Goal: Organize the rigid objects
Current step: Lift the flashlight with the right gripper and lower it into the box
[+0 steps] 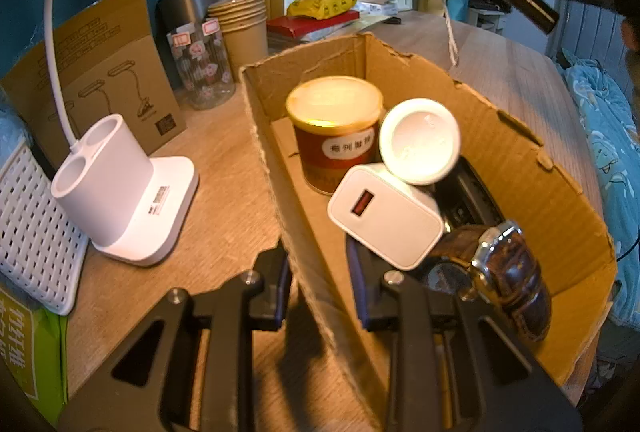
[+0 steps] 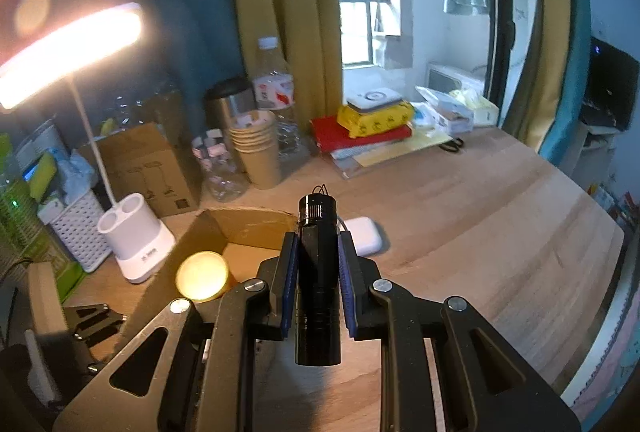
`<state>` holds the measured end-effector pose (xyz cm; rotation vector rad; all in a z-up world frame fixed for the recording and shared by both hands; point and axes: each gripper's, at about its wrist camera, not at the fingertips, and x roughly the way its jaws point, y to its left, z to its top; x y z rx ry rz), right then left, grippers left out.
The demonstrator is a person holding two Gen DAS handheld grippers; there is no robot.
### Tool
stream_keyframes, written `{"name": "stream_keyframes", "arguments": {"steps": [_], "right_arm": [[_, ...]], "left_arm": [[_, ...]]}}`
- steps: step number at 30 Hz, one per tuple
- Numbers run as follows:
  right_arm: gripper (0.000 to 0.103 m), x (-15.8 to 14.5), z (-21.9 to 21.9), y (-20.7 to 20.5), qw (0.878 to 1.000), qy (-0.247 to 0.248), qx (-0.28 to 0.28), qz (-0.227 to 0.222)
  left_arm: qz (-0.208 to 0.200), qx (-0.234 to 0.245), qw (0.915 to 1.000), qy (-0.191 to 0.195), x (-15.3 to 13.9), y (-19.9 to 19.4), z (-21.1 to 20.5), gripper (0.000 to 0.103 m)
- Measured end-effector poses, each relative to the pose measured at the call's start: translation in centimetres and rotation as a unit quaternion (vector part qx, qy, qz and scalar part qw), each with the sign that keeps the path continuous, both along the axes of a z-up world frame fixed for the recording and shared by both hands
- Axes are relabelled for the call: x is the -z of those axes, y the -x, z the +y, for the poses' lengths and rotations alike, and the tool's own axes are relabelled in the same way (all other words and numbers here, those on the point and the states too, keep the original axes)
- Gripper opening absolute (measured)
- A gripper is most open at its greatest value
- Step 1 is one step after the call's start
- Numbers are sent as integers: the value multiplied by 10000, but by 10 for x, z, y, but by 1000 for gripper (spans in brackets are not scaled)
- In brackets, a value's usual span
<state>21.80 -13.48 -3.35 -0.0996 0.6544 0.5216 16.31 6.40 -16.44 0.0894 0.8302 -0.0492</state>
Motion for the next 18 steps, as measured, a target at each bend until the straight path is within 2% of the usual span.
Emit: {"name": "stream_keyframes", "arguments": {"steps": [9, 18], "right_arm": [[21, -9, 24, 12, 9993, -47, -353, -81], [21, 5, 49, 5, 9981, 28, -612, 44]], "left_arm": [[1, 0, 10000, 1, 0, 0, 0, 27], [1, 0, 10000, 0, 0, 0, 0, 27]]}}
